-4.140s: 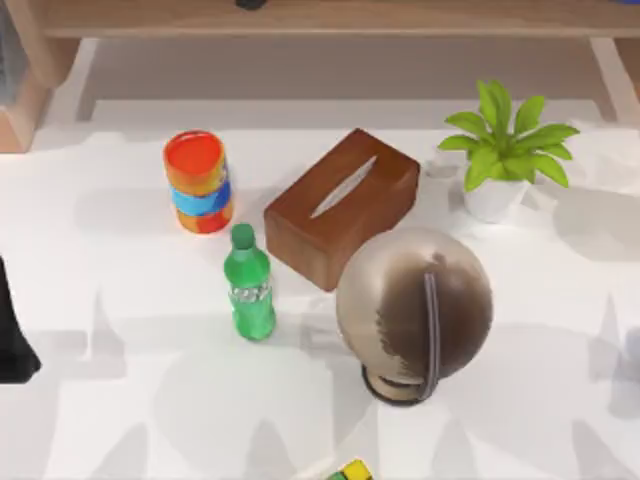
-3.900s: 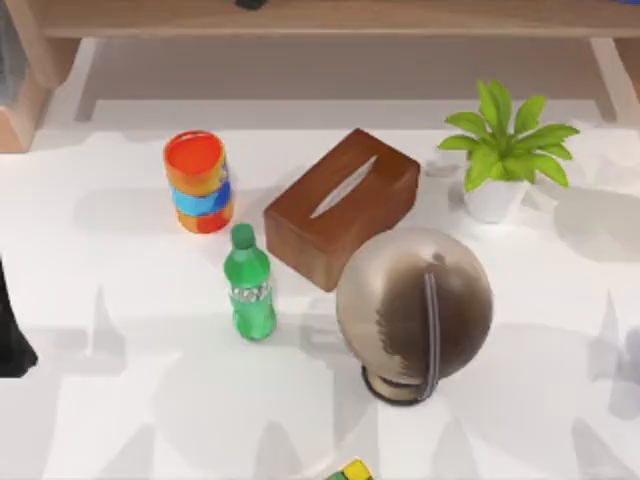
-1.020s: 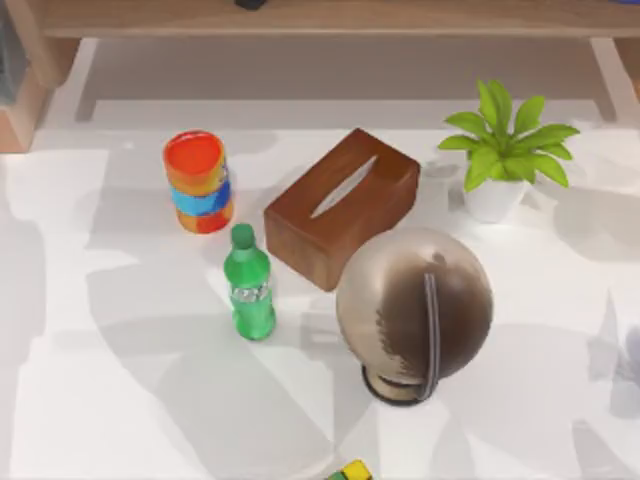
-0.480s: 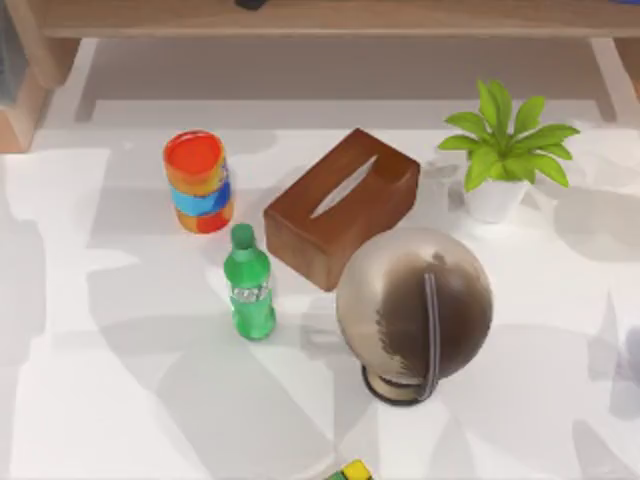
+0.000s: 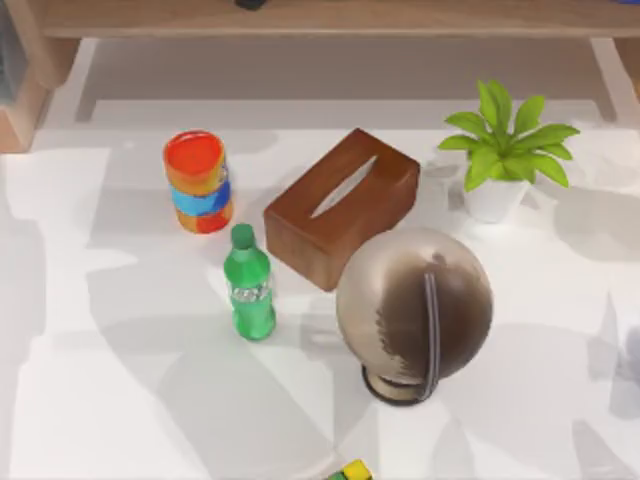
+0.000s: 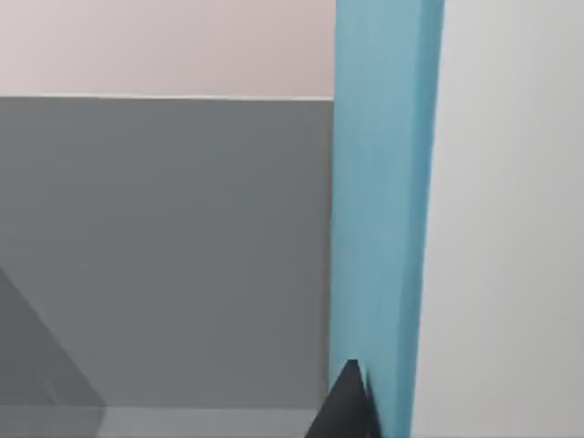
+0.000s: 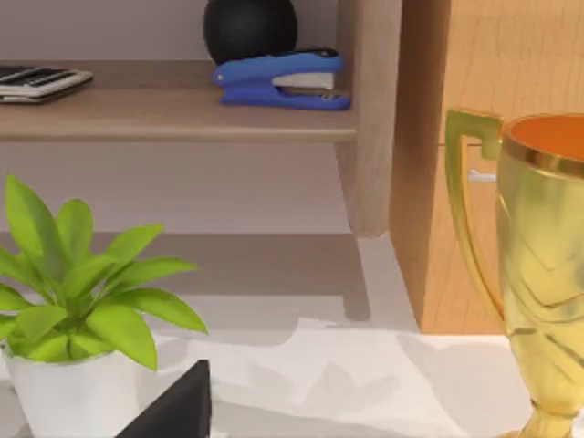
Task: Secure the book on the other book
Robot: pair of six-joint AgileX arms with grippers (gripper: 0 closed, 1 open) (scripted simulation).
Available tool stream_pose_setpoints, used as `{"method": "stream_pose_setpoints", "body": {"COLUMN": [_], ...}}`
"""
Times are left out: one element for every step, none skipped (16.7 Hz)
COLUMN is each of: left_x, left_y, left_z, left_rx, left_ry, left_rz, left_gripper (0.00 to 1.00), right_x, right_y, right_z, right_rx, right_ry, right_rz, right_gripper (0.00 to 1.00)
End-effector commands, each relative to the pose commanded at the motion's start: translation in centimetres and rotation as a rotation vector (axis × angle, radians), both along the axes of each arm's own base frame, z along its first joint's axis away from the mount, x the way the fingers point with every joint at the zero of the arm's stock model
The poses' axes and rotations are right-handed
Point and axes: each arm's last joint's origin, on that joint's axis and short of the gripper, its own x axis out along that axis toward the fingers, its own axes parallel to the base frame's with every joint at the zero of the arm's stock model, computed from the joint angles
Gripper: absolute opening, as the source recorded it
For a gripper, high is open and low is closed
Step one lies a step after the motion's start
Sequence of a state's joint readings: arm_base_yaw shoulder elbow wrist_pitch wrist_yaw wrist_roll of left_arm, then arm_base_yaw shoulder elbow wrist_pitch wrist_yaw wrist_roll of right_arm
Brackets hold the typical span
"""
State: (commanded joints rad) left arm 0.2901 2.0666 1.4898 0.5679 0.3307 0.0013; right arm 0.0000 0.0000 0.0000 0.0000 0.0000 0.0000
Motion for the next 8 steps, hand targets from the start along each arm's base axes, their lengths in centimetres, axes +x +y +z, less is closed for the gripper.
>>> {"method": "stream_pose_setpoints", "body": {"left_x": [0.00,0.00,-0.03,-0.06,-0.14,-0.25,-0.36,-0.49], "left_y": [0.00,0.00,0.01,0.04,0.14,0.27,0.44,0.76], "left_z": [0.00,0.00,0.05,0.11,0.34,0.61,0.82,0.88], "left_rx": [0.000,0.000,0.002,0.004,0.014,0.027,0.036,0.039], "left_ry": [0.000,0.000,-0.001,-0.001,-0.004,-0.006,-0.006,-0.003], "left_rz": [0.000,0.000,0.001,0.001,0.006,0.015,0.027,0.043], "left_gripper": [0.00,0.00,0.00,0.00,0.00,0.00,0.00,0.00], "right_x": [0.00,0.00,0.00,0.00,0.00,0.00,0.00,0.00], "right_y": [0.00,0.00,0.00,0.00,0.00,0.00,0.00,0.00], "right_z": [0.00,0.00,0.00,0.00,0.00,0.00,0.00,0.00], "right_rx": [0.000,0.000,0.000,0.000,0.000,0.000,0.000,0.000], "right_ry": [0.000,0.000,0.000,0.000,0.000,0.000,0.000,0.000], "right_rz": [0.000,0.000,0.000,0.000,0.000,0.000,0.000,0.000], "right_gripper": [1.00,1.00,1.00,1.00,1.00,1.00,1.00,1.00]}}
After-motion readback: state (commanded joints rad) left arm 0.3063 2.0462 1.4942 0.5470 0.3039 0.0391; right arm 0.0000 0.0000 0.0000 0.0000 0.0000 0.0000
